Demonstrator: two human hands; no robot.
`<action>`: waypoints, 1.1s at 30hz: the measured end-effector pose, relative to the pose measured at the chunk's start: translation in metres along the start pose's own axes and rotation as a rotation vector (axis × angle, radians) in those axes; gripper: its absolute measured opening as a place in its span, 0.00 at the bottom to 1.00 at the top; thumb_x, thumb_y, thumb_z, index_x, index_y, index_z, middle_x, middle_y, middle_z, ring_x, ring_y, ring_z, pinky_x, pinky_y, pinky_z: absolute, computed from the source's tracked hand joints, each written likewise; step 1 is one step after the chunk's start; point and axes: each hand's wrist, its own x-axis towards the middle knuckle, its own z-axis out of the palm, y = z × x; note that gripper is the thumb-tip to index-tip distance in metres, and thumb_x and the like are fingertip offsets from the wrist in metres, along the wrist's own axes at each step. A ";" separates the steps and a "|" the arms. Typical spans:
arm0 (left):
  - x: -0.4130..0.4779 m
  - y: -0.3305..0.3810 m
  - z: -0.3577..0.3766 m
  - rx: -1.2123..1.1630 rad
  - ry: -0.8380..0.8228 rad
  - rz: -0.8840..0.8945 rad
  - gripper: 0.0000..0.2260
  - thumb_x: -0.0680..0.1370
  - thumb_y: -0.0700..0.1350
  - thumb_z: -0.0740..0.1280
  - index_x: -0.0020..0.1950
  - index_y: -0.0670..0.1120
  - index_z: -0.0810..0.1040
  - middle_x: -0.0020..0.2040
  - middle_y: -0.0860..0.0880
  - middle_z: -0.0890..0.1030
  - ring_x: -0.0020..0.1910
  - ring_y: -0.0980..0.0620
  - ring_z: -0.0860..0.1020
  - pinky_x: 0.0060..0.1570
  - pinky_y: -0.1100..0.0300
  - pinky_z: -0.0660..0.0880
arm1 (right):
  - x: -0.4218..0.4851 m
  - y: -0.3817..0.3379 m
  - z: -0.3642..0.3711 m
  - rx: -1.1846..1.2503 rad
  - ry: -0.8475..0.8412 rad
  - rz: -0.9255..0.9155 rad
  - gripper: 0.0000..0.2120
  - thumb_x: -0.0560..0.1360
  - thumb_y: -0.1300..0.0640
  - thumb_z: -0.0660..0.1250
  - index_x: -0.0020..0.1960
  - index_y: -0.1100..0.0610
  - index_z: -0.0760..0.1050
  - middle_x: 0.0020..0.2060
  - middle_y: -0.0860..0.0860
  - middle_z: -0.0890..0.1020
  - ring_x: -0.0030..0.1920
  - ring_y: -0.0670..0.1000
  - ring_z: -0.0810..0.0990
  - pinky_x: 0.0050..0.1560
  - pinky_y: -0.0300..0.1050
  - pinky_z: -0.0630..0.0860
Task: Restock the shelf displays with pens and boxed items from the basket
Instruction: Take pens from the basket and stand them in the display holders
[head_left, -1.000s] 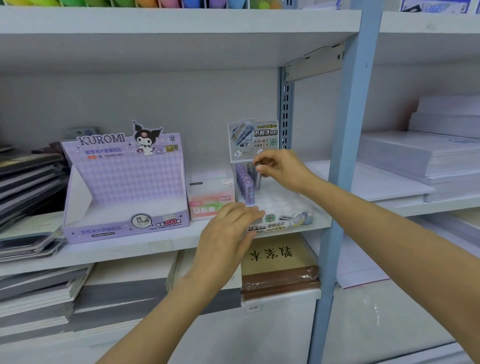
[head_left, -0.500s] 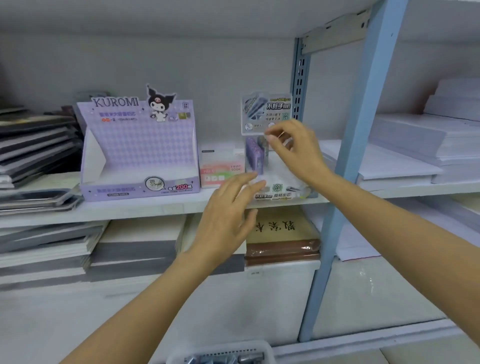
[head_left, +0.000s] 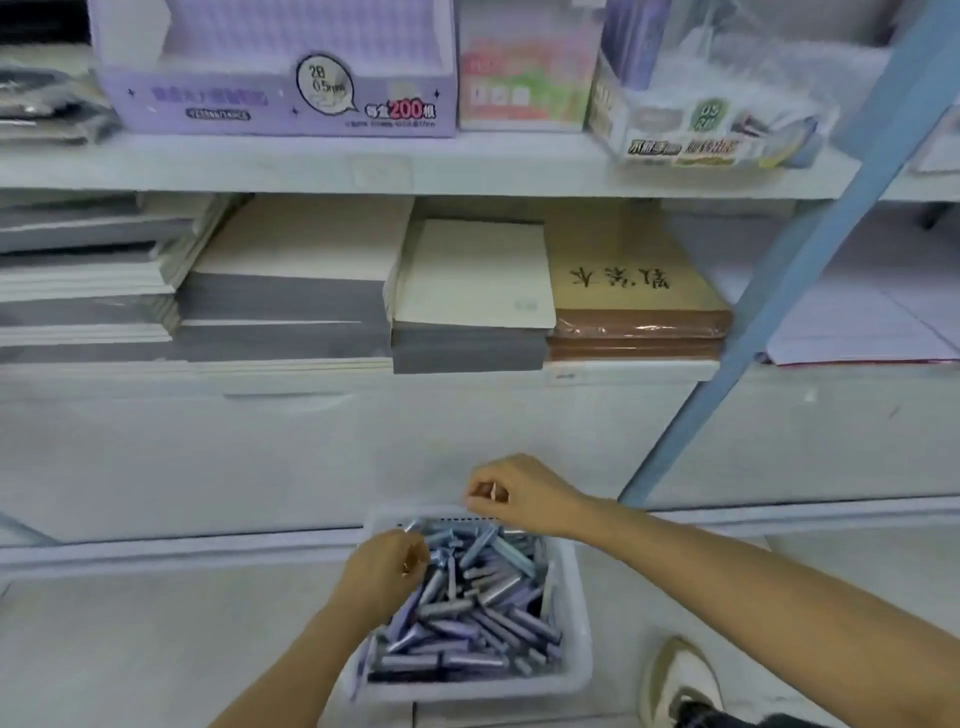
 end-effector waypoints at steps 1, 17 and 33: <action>-0.004 -0.007 0.015 -0.011 -0.029 -0.049 0.07 0.78 0.43 0.62 0.52 0.46 0.80 0.51 0.48 0.81 0.50 0.48 0.79 0.46 0.59 0.71 | -0.001 0.017 0.021 0.011 -0.055 0.071 0.08 0.78 0.55 0.66 0.53 0.57 0.81 0.48 0.52 0.84 0.45 0.50 0.81 0.47 0.43 0.75; 0.011 -0.038 0.082 -0.330 -0.052 -0.293 0.16 0.77 0.43 0.69 0.64 0.46 0.73 0.55 0.46 0.75 0.43 0.50 0.75 0.44 0.61 0.70 | -0.020 0.097 0.153 -0.043 -0.110 0.221 0.10 0.76 0.52 0.69 0.54 0.55 0.76 0.52 0.50 0.77 0.55 0.50 0.74 0.54 0.44 0.72; -0.004 -0.006 0.067 -1.433 0.089 -0.468 0.09 0.81 0.42 0.65 0.51 0.38 0.81 0.43 0.42 0.85 0.41 0.48 0.84 0.38 0.61 0.79 | -0.003 0.015 0.139 0.647 -0.100 0.302 0.13 0.78 0.58 0.67 0.62 0.59 0.74 0.52 0.55 0.81 0.52 0.54 0.80 0.55 0.48 0.77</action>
